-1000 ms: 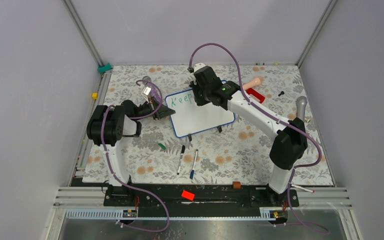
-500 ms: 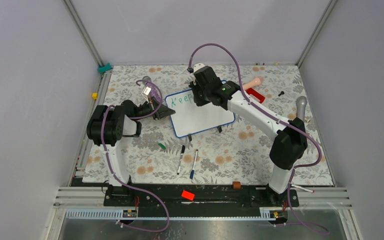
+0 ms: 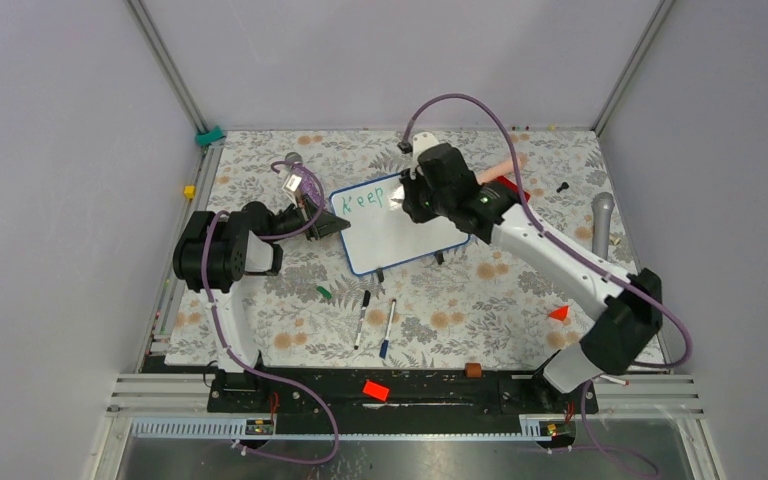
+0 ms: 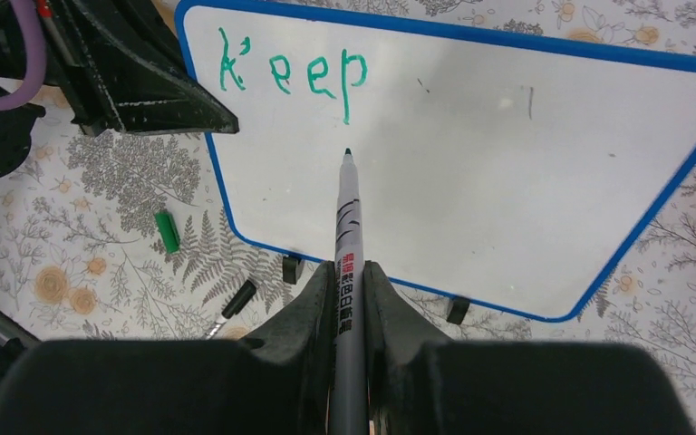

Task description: Write a sentence on the whiteboard

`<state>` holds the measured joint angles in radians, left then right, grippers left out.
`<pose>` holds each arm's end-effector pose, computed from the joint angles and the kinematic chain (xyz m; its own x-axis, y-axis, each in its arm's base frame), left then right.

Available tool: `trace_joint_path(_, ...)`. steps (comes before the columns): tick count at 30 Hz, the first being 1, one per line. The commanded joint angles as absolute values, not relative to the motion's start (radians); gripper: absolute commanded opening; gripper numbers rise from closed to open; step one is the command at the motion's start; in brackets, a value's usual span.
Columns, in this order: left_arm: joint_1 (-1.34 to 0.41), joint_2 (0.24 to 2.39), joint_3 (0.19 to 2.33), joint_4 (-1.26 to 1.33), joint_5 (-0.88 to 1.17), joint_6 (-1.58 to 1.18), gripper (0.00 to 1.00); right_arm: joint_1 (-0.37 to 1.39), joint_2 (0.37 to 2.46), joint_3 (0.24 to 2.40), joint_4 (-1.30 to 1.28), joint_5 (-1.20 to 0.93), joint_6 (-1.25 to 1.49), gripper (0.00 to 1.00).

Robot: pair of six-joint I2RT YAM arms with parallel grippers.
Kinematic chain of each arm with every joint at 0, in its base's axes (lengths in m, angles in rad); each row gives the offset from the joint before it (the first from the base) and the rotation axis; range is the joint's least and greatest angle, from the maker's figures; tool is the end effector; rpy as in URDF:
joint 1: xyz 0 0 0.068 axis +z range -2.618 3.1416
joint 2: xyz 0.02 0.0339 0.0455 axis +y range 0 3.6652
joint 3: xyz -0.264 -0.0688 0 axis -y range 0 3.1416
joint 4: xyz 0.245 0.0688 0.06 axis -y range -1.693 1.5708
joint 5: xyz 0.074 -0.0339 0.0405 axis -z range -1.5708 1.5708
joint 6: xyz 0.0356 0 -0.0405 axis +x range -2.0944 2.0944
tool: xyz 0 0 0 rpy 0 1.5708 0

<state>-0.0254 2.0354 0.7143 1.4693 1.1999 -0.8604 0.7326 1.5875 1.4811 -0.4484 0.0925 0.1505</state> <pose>0.3420 -0.0419 0.1398 -0.6093 -0.2594 -0.7493 0.7188 0.2182 -0.6600 0.2754 0.2433 0.3535 -0.4783 -0.2295 -0.8477 -0.5420 0.8366 0.0793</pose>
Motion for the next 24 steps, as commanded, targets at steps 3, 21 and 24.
trace_joint_path(3, -0.026, 2.039, 0.677, 1.472, 1.215, -0.733, 0.00, 0.731, 1.383, 1.347, -0.400, 0.107, 0.199, 0.00)
trace_joint_path(21, -0.002, 2.078, 0.738, 1.471, 1.169, -1.018, 0.00, 0.731, 0.978, 0.963, -0.332, 0.092, 0.449, 0.00)
trace_joint_path(24, -0.001, 2.092, 0.733, 1.471, 1.143, -1.051, 0.00, 0.731, 0.970, 0.964, -0.338, 0.083, 0.468, 0.00)
